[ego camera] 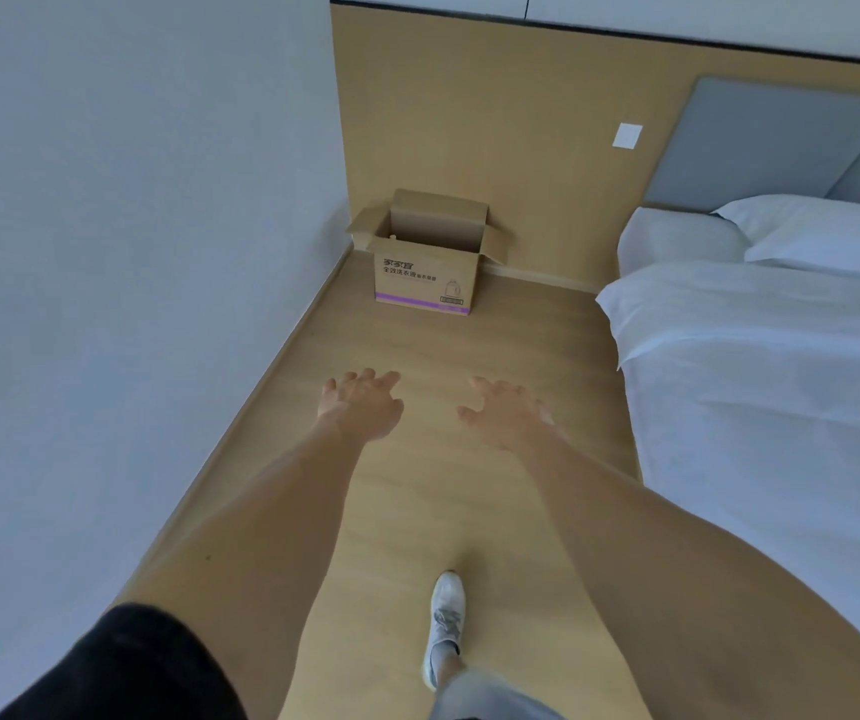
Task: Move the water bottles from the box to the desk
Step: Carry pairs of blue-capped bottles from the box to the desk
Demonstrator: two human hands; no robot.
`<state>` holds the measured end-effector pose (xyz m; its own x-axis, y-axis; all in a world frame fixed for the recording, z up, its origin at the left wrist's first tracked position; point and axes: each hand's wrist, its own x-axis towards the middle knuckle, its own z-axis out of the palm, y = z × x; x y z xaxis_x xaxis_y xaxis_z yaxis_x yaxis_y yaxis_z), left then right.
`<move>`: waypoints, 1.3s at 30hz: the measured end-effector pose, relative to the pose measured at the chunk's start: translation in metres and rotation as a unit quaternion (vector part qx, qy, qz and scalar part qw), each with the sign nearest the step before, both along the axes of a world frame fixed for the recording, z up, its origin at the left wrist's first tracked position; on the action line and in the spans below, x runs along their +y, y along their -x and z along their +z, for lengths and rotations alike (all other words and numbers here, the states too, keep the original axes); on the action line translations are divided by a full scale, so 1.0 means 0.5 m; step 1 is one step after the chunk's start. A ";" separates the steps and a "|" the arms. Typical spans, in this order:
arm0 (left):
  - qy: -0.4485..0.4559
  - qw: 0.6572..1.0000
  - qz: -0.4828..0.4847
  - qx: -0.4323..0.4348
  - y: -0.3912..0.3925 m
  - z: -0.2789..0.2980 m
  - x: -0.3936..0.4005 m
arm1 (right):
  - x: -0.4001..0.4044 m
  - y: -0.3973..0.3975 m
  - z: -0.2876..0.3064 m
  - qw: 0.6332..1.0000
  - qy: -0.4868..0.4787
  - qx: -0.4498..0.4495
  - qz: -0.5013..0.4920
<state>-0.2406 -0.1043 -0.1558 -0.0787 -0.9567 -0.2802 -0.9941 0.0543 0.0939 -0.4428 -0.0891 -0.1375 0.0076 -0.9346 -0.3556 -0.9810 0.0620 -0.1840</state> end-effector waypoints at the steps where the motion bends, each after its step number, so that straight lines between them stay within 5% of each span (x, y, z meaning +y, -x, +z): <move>1: 0.001 1.000 0.002 -0.003 -0.001 0.000 -0.030 | -0.032 -0.001 -0.007 1.000 0.000 -0.005 0.000; 16: 0.035 0.999 0.006 -0.026 0.047 0.066 -0.538 | -0.560 0.020 -0.022 0.998 0.005 -0.067 0.012; 39: 0.053 0.995 -0.071 0.037 0.031 0.043 -1.339 | -1.252 0.011 0.000 0.996 0.032 -0.023 -0.075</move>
